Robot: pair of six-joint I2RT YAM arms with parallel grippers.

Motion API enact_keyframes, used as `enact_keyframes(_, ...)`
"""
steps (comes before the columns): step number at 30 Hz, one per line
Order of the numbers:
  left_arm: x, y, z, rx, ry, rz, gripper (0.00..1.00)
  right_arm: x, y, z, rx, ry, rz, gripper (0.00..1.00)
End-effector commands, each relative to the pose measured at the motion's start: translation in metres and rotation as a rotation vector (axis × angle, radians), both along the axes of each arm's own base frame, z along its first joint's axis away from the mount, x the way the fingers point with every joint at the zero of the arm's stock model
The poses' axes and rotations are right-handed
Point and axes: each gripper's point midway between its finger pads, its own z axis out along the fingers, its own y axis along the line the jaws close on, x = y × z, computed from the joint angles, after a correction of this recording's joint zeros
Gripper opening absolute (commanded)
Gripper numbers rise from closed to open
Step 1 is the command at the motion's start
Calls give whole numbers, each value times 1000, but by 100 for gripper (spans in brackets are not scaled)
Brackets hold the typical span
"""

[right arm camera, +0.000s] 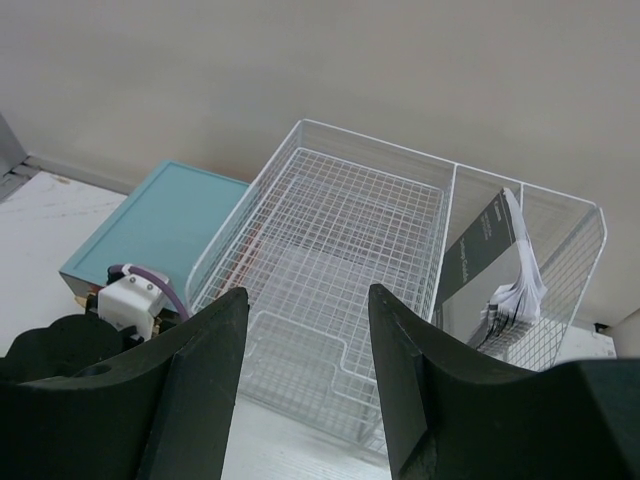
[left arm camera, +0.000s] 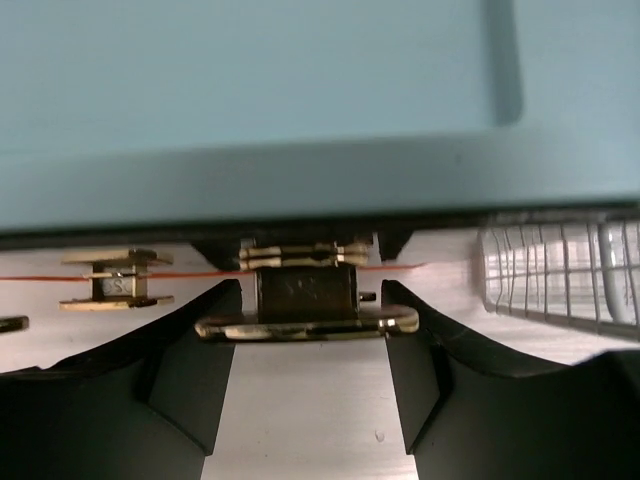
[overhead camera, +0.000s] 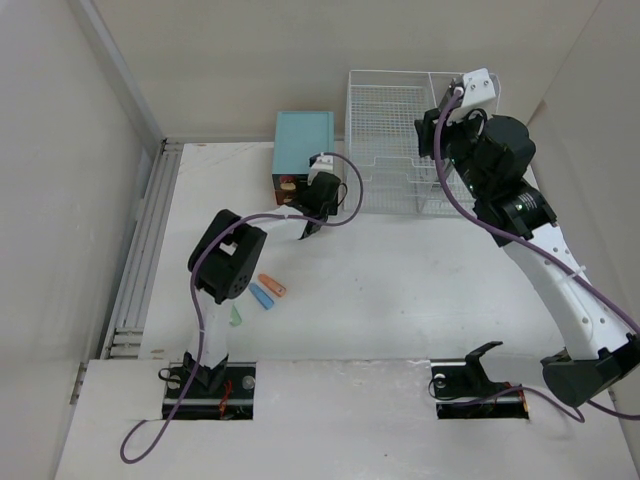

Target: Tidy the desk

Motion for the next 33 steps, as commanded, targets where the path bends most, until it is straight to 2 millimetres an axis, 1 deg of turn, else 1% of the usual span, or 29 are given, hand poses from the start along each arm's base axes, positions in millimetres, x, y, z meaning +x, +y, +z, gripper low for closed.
enact_keyframes(1,18,3,20,-20,-54,41,55,-7,-1,19,44,-48,16,57)
enact_keyframes(3,19,2,19,-23,-48,45,55,-8,1,19,43,-48,25,57)
enact_keyframes(4,21,1,22,-25,-50,45,55,-8,1,19,43,-48,25,57)
enact_keyframes(8,23,-1,24,-33,-50,50,55,-8,1,19,43,-48,25,58)
enact_keyframes(9,23,-1,19,-27,-43,50,54,-11,-1,22,47,-57,25,58)
enact_keyframes(10,25,-2,23,-36,-53,62,54,-11,-1,22,47,-57,25,58)
enact_keyframes(11,24,-1,21,-31,-45,62,54,-10,0,18,43,-48,25,58)
enact_keyframes(12,24,-1,16,-26,-38,62,54,-10,0,18,43,-48,25,58)
enact_keyframes(14,24,-1,16,-26,-38,62,54,-10,0,18,43,-48,25,58)
enact_keyframes(15,24,-1,16,-26,-38,62,52,-10,0,18,43,-48,25,58)
enact_keyframes(16,26,-2,20,-31,-45,62,52,-10,0,18,43,-48,25,58)
enact_keyframes(17,26,-2,20,-31,-45,62,48,-10,0,18,43,-48,25,58)
enact_keyframes(20,26,-3,20,-35,-42,54,40,-10,0,18,43,-48,25,58)
enact_keyframes(21,26,-3,20,-35,-42,54,35,-10,0,18,43,-48,25,58)
enact_keyframes(22,26,-3,20,-35,-42,54,33,-10,0,18,43,-48,25,58)
enact_keyframes(24,21,-2,12,-29,-24,47,30,-10,0,18,43,-48,25,58)
enact_keyframes(25,22,-3,17,-43,-33,51,27,-10,0,18,43,-48,25,58)
enact_keyframes(26,18,0,11,-34,-20,51,25,-10,0,18,43,-48,25,58)
enact_keyframes(27,15,2,10,-30,-15,51,24,-10,0,18,43,-48,25,58)
enact_keyframes(29,11,2,14,-50,-19,48,22,-10,0,18,43,-48,25,58)
enact_keyframes(30,10,3,19,-59,-31,48,21,-10,0,18,43,-48,25,58)
enact_keyframes(31,1,1,12,-60,-11,36,20,-10,0,18,43,-48,25,58)
enact_keyframes(33,-4,4,12,-60,-11,36,20,-10,0,18,43,-48,25,58)
